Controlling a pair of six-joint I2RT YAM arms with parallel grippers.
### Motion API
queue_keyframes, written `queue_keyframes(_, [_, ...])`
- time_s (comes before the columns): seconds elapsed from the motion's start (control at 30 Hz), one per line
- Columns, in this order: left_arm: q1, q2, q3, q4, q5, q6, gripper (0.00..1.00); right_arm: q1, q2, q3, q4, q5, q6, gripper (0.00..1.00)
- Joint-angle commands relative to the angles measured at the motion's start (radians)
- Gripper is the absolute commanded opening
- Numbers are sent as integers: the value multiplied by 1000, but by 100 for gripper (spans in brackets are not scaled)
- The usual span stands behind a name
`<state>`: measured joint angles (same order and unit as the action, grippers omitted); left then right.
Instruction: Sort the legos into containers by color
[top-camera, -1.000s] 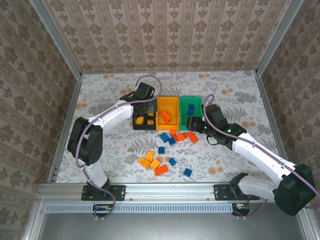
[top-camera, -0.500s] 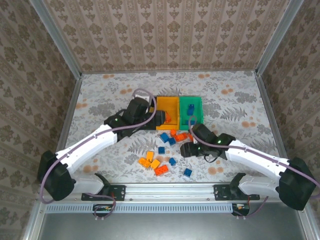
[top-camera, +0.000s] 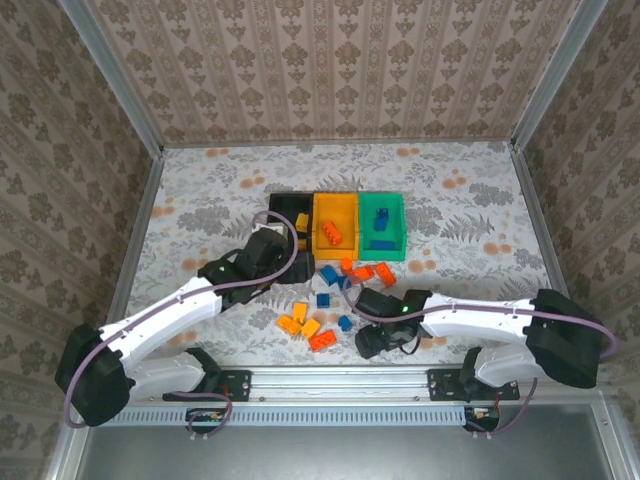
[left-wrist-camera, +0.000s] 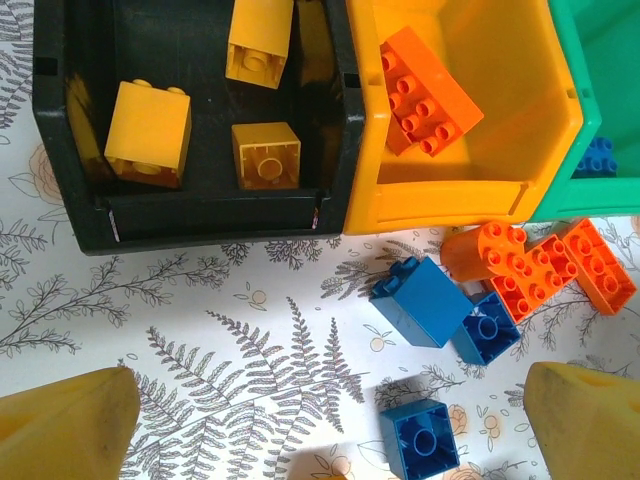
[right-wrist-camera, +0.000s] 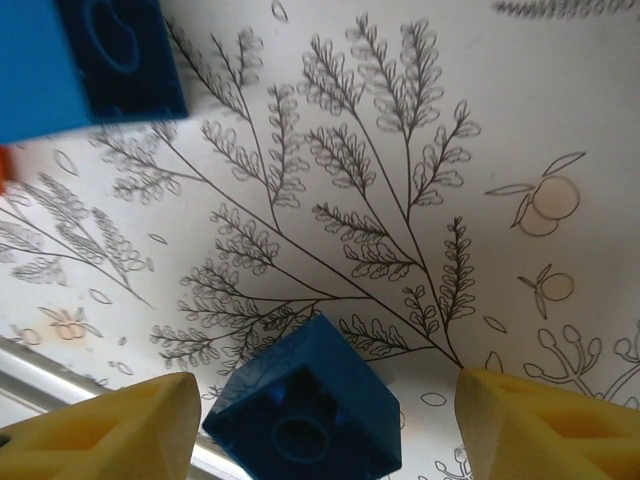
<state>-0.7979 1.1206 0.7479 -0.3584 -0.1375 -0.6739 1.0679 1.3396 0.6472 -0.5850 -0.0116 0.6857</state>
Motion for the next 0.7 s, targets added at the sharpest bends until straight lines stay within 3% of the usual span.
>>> queue_keyframes(0.0, [2,-31,-21,-13,-24,-19,100,28,31,39,-42,62,33,67])
queue_keyframes(0.27, [19,-36,-39,-18,-17,-22,100,41,74,54,-47,94,30,54])
queue_keyframes(0.5, [21,-48,-41,-25,-24,-17,100,40,59,66,-46,128,28,36])
queue_keyframes(0.67, [21,-68,-43,-31,-32,-19,100,-10,-46,97,-95,184,3,33])
